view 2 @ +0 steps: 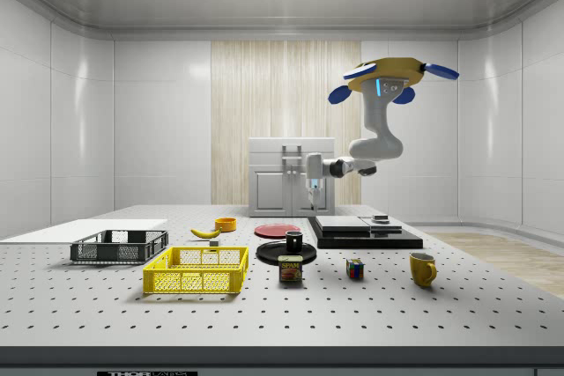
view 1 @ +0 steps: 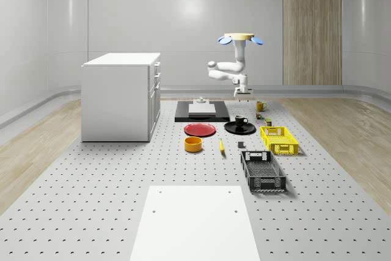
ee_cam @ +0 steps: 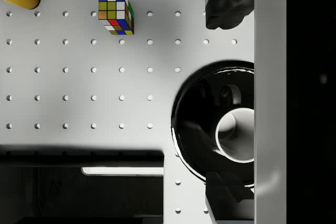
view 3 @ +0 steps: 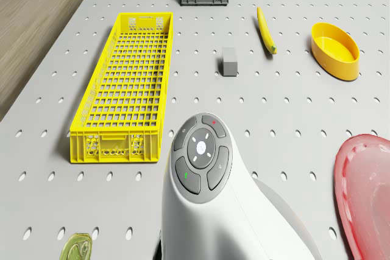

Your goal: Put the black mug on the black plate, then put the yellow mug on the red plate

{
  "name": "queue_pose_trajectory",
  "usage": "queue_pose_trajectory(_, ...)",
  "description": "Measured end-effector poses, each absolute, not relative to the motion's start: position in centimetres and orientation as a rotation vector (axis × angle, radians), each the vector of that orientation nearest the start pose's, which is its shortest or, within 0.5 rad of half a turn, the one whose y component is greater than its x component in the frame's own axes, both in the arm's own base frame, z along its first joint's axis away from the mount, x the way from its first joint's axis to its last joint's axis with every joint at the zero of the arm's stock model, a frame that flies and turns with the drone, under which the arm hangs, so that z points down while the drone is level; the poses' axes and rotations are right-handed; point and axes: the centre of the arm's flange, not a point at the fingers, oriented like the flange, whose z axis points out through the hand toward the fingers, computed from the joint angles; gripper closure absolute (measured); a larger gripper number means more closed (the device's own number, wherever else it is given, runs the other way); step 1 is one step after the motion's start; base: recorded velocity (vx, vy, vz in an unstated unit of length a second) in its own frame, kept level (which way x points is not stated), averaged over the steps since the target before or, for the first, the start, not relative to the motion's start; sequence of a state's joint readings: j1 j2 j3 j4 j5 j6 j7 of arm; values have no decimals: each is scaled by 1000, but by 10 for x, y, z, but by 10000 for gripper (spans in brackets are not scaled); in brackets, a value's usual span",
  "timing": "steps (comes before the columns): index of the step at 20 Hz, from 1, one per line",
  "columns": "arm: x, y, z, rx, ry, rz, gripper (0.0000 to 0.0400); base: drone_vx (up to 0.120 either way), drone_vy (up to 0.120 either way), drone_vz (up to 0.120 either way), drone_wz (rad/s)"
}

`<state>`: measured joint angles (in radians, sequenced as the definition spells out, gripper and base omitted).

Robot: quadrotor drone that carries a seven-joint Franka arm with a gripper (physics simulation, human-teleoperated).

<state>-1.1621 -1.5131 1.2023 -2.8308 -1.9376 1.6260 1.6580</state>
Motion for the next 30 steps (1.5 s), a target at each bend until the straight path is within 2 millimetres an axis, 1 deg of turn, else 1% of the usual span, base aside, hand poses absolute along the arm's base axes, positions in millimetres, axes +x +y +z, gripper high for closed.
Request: queue_pose_trajectory(30, 307, 8, 539, 1, -2, 786, 0, -120, 120, 0, 0)
